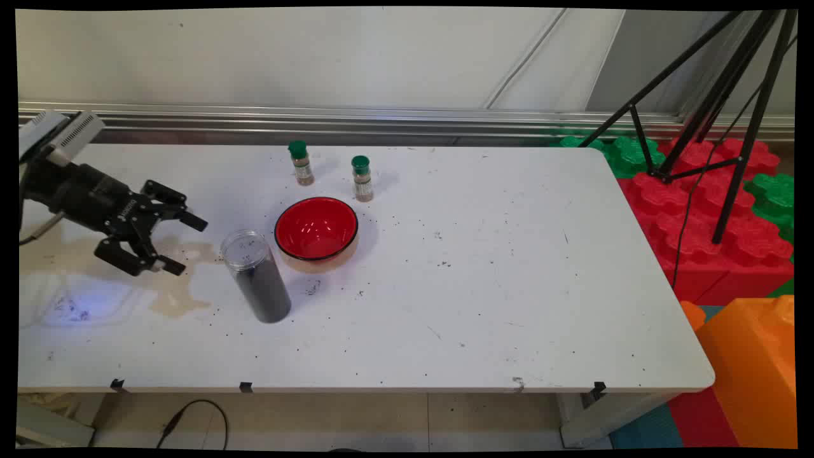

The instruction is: Pick up the black seasoning powder from the table

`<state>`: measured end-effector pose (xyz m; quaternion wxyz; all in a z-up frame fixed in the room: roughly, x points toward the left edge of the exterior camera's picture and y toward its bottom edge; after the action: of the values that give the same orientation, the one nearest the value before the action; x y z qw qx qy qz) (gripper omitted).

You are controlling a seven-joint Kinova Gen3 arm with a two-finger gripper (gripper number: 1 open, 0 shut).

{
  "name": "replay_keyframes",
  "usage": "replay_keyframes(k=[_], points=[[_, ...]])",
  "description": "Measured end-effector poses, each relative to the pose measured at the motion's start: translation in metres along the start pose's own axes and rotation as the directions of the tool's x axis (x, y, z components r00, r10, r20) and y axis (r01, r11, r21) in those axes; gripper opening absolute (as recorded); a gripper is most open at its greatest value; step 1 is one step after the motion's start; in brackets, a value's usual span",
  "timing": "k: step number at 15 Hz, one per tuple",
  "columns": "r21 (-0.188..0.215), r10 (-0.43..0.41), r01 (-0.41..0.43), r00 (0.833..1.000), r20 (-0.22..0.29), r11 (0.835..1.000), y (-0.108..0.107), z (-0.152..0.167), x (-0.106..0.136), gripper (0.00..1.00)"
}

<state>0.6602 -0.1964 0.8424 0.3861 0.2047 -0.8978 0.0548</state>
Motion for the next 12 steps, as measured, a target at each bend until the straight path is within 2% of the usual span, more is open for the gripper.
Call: replay_keyframes(k=[12], points=[[-0.013, 0.055, -0.057, 0.992, -0.117, 0.998, 0.007, 0.050, -0.003, 1.00]])
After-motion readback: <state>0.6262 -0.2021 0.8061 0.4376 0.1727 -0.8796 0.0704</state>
